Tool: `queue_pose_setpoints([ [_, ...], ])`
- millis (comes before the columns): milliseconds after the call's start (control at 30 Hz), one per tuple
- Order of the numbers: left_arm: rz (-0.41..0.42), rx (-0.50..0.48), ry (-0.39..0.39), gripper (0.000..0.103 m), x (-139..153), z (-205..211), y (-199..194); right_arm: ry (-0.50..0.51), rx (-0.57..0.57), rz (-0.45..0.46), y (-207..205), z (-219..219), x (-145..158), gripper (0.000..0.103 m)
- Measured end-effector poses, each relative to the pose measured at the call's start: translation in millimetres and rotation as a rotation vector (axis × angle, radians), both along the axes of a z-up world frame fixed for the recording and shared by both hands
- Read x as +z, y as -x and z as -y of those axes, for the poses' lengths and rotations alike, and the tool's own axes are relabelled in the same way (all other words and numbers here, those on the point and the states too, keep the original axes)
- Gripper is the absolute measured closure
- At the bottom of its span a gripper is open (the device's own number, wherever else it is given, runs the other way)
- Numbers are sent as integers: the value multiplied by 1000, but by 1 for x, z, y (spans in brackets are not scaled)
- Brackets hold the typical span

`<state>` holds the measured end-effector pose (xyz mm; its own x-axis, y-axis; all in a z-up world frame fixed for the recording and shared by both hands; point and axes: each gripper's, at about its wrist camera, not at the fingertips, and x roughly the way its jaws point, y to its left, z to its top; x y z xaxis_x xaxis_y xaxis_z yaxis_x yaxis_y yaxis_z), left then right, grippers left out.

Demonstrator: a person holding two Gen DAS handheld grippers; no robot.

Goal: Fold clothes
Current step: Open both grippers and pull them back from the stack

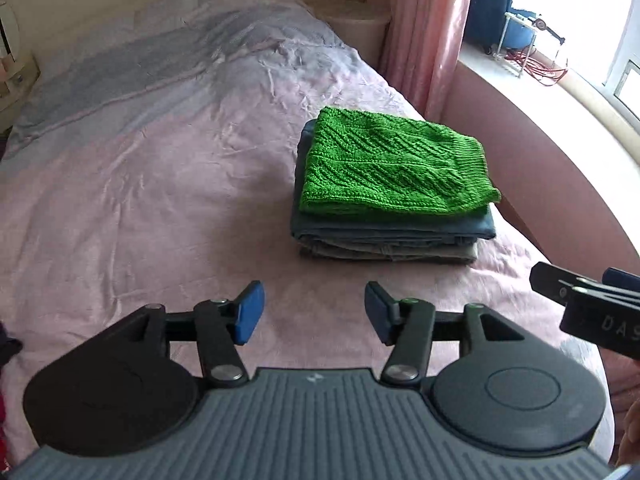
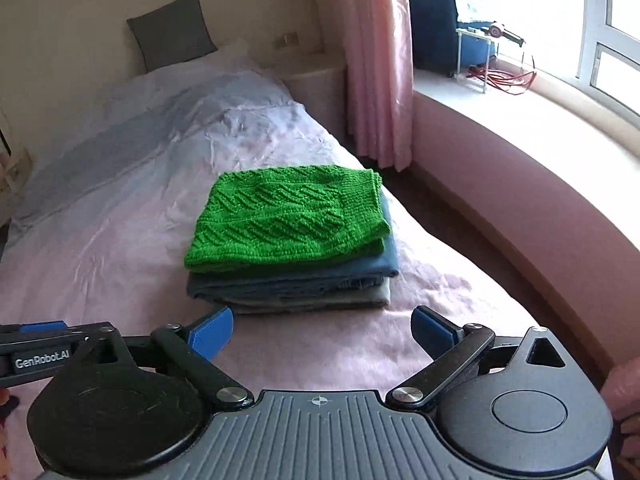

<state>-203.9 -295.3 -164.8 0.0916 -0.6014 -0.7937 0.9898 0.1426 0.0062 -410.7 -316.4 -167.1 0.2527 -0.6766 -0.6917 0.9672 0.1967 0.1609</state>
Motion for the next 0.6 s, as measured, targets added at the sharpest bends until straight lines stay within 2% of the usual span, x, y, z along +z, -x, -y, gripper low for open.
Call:
queue_pose_setpoints([
  [33, -1, -2, 7, 50, 6, -8, 0, 1, -1, 3, 1, -7, 4, 5],
  [133, -2, -7, 40, 40, 22, -30, 2, 11, -5, -1, 2, -29, 19, 4],
  [200, -2, -17, 62, 35, 33, -45, 4, 35, -15, -17, 1, -45, 29, 0],
  [367, 3, -49, 104, 34, 50, -80, 10, 104, -28, -35, 0, -82, 47, 0],
  [600, 10, -37, 114, 34, 61, -125, 6, 92, -33, -38, 4, -129, 58, 0],
])
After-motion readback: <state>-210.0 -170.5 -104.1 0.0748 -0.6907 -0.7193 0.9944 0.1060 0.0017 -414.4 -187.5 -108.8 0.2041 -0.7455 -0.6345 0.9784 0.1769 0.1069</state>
